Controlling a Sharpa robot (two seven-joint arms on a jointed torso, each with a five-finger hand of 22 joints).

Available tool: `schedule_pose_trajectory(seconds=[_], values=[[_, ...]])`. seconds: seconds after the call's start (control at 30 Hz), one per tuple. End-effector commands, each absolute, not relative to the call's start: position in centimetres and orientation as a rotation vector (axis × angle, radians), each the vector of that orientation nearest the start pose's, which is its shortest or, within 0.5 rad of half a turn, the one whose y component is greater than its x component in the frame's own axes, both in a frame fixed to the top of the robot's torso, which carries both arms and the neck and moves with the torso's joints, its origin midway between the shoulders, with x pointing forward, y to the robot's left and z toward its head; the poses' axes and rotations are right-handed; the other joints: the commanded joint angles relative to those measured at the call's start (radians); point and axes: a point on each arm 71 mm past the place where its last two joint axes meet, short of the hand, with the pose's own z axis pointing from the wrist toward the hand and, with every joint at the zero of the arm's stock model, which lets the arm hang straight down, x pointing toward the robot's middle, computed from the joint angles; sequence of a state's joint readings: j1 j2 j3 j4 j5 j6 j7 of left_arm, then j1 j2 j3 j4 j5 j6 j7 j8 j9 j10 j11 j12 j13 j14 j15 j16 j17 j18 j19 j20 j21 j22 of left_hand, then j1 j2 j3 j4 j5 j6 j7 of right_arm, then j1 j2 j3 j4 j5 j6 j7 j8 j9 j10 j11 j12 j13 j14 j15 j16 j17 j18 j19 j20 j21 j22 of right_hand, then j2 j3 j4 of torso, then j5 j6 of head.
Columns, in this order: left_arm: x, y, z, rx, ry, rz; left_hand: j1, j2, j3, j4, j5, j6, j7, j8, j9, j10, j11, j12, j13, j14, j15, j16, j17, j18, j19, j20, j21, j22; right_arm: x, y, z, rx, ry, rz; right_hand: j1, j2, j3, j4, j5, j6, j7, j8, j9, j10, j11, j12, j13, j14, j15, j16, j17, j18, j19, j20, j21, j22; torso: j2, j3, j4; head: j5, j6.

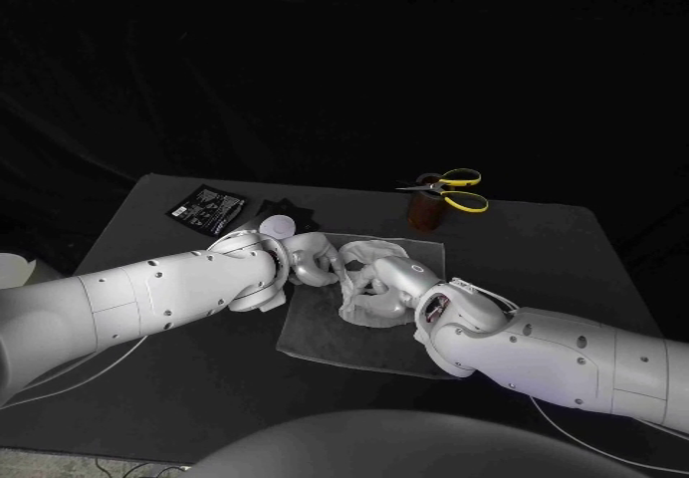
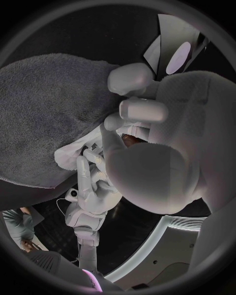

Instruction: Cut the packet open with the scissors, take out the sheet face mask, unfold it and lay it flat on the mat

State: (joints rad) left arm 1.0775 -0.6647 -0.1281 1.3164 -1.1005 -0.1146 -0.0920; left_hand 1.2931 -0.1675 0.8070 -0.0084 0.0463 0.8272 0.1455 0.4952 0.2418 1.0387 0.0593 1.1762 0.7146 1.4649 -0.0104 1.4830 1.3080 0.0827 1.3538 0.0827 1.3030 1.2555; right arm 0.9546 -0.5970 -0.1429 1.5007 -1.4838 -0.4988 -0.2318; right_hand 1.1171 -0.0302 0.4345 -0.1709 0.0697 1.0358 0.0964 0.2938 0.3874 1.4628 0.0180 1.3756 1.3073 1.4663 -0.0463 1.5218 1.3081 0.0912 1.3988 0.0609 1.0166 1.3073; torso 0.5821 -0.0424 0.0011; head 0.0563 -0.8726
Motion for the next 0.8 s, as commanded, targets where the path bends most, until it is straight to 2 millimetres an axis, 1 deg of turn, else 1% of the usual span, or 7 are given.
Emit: schedule_pose_trajectory(seconds=[0.03, 0.2, 0.3, 0.53, 0.6, 0.67, 0.8], values=[[46.80, 16.68, -30.45, -0.119, 2.162, -0.796, 0.003, 0.000, -0.007, 0.000, 0.004, -0.001, 0.001, -0.006, -0.001, 0.006, 0.003, 0.001, 0.001, 0.035, 0.005, 0.005, 0.060, 0.007, -0.002, 0.007, -0.003, 0.001, 40.17, -8.51, -31.37, -0.054, 1.825, 0.796, -0.003, -0.003, 0.001, 0.003, 0.010, -0.011, 0.000, -0.008, -0.001, 0.010, -0.001, 0.004, 0.114, 0.086, -0.002, 0.006, 0.174, 0.006, 0.007, -0.002, 0.003, 0.133, 0.000, -0.0004, 0.0011, -0.002, 0.000], [46.73, 16.54, -30.44, -0.119, 2.165, -0.801, 0.004, 0.001, -0.008, -0.001, 0.004, 0.000, 0.001, -0.007, -0.002, 0.008, 0.003, 0.004, 0.004, 0.035, 0.005, 0.005, 0.059, 0.007, -0.003, 0.007, -0.004, 0.001, 40.27, -7.82, -31.76, -0.069, 1.834, 0.776, 0.000, -0.015, 0.000, 0.002, 0.015, -0.012, 0.002, -0.010, -0.002, 0.008, 0.000, 0.001, 0.112, 0.085, -0.002, 0.005, 0.171, 0.007, 0.005, -0.002, -0.003, 0.131, 0.000, -0.0005, 0.0014, -0.001, 0.000], [46.71, 16.48, -30.44, -0.118, 2.167, -0.803, 0.004, 0.001, -0.008, -0.001, 0.004, 0.000, 0.001, -0.007, -0.002, 0.008, 0.003, 0.004, 0.004, 0.035, 0.005, 0.005, 0.059, 0.007, -0.003, 0.007, -0.004, 0.001, 40.42, -7.71, -32.04, -0.074, 1.837, 0.756, -0.002, -0.022, -0.002, 0.003, 0.016, -0.014, 0.004, -0.012, -0.003, 0.007, 0.001, -0.002, 0.110, 0.085, -0.001, 0.004, 0.170, 0.007, 0.004, -0.001, -0.006, 0.131, 0.000, -0.0009, 0.0012, 0.001, 0.000], [46.69, 16.48, -30.46, -0.119, 2.170, -0.801, 0.004, 0.001, -0.008, -0.001, 0.004, 0.000, 0.001, -0.007, -0.002, 0.008, 0.003, 0.004, 0.004, 0.035, 0.005, 0.005, 0.059, 0.007, -0.003, 0.007, -0.004, 0.001, 40.60, -7.61, -32.35, -0.088, 1.834, 0.726, 0.002, -0.037, -0.004, 0.001, 0.017, -0.021, 0.007, -0.017, -0.006, 0.004, 0.004, -0.006, 0.107, 0.084, 0.001, 0.002, 0.166, 0.008, 0.002, 0.000, -0.013, 0.129, 0.000, -0.0001, 0.0008, 0.001, 0.000], [46.69, 16.49, -30.47, -0.119, 2.172, -0.800, 0.004, 0.001, -0.008, -0.001, 0.004, 0.000, 0.001, -0.007, -0.002, 0.008, 0.003, 0.004, 0.004, 0.035, 0.005, 0.005, 0.059, 0.007, -0.003, 0.007, -0.004, 0.001, 40.59, -7.65, -32.35, -0.090, 1.830, 0.723, 0.015, -0.052, -0.003, -0.010, 0.017, -0.025, 0.010, -0.021, -0.008, 0.001, 0.006, -0.010, 0.105, 0.083, 0.003, 0.001, 0.164, 0.009, 0.000, 0.002, -0.019, 0.127, 0.000, 0.0001, 0.0012, 0.001, 0.000], [46.70, 16.52, -30.48, -0.119, 2.173, -0.799, 0.004, 0.001, -0.008, -0.001, 0.004, 0.000, 0.001, -0.007, -0.002, 0.008, 0.003, 0.004, 0.004, 0.035, 0.005, 0.005, 0.059, 0.007, -0.003, 0.007, -0.004, 0.001, 40.53, -7.70, -32.32, -0.091, 1.825, 0.726, 0.019, -0.058, -0.003, -0.013, 0.017, -0.027, 0.012, -0.023, -0.010, 0.001, 0.008, -0.011, 0.105, 0.083, 0.004, 0.000, 0.163, 0.009, 0.000, 0.002, -0.019, 0.127, 0.000, 0.0001, 0.0009, 0.001, 0.000], [46.72, 16.60, -30.50, -0.121, 2.174, -0.796, 0.004, 0.001, -0.008, -0.001, 0.004, 0.000, 0.001, -0.007, -0.002, 0.008, 0.003, 0.004, 0.004, 0.035, 0.005, 0.005, 0.059, 0.007, -0.003, 0.007, -0.004, 0.001, 40.30, -7.88, -32.15, -0.085, 1.804, 0.744, 0.021, -0.061, -0.003, -0.015, 0.017, -0.028, 0.012, -0.024, -0.010, 0.001, 0.008, -0.009, 0.106, 0.083, 0.005, 0.001, 0.165, 0.008, 0.002, 0.003, -0.014, 0.129, 0.000, 0.0004, 0.0000, 0.003, 0.000]])
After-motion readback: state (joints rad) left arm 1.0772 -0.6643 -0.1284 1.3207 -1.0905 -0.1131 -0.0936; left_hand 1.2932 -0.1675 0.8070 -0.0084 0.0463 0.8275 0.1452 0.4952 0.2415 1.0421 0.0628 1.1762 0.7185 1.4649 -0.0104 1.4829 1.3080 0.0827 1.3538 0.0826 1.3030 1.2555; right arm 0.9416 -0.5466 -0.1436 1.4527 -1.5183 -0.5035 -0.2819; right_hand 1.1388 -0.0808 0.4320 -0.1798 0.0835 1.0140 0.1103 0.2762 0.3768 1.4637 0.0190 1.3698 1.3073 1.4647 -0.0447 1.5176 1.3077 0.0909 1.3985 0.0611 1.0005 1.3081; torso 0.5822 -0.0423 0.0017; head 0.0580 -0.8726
